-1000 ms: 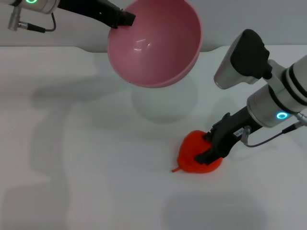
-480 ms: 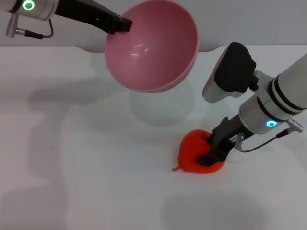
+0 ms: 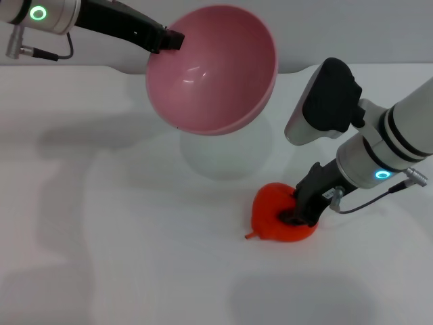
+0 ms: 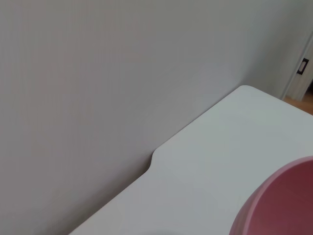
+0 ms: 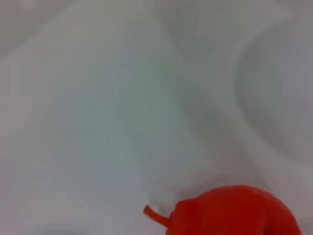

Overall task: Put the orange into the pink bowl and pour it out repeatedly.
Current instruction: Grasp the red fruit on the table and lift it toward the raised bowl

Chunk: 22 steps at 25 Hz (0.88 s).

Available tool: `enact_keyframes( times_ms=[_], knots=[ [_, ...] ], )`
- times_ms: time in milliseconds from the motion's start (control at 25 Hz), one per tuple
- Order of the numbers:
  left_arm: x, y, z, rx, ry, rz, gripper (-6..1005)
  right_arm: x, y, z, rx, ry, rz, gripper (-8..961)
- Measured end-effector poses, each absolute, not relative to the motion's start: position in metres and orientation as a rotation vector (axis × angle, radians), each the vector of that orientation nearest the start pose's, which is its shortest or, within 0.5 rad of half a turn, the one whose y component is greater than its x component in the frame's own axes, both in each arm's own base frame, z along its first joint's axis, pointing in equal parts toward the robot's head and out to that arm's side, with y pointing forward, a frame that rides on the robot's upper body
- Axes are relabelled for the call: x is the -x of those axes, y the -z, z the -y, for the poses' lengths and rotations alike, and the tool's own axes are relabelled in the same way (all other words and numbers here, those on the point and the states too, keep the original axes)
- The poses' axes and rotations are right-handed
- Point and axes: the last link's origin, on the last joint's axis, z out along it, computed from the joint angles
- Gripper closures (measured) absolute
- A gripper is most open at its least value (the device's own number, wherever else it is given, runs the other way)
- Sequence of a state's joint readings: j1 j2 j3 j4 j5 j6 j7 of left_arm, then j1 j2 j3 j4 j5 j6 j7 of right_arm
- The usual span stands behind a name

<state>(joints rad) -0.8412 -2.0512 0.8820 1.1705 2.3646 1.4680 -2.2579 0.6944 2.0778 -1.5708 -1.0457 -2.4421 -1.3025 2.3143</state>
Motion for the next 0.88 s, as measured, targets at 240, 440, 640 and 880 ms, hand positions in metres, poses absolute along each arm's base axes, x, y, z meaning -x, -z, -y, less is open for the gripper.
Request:
enact_keyframes(
  times_ms=[240,440,640,880],
  knots=[
    [0.125,-0.064,-0.427,2.6,0.196,0.76,956,-0.168,0.055,-0.355,2.818,0.436,-0.553,680],
    [0.127,-0.063,-0.427,2.601,0.186,0.764,955,-0.138,0.027,-0.341,2.829,0.318,-0.478,724],
    [0.129,-0.06,-0.426,2.607,0.158,0.756,955,-0.108,-0.01,-0.318,2.901,0.166,-0.409,768],
    [0.133,-0.057,-0.424,2.611,0.142,0.768,956,-0.071,-0.059,-0.282,2.98,-0.081,-0.208,815]
  ],
)
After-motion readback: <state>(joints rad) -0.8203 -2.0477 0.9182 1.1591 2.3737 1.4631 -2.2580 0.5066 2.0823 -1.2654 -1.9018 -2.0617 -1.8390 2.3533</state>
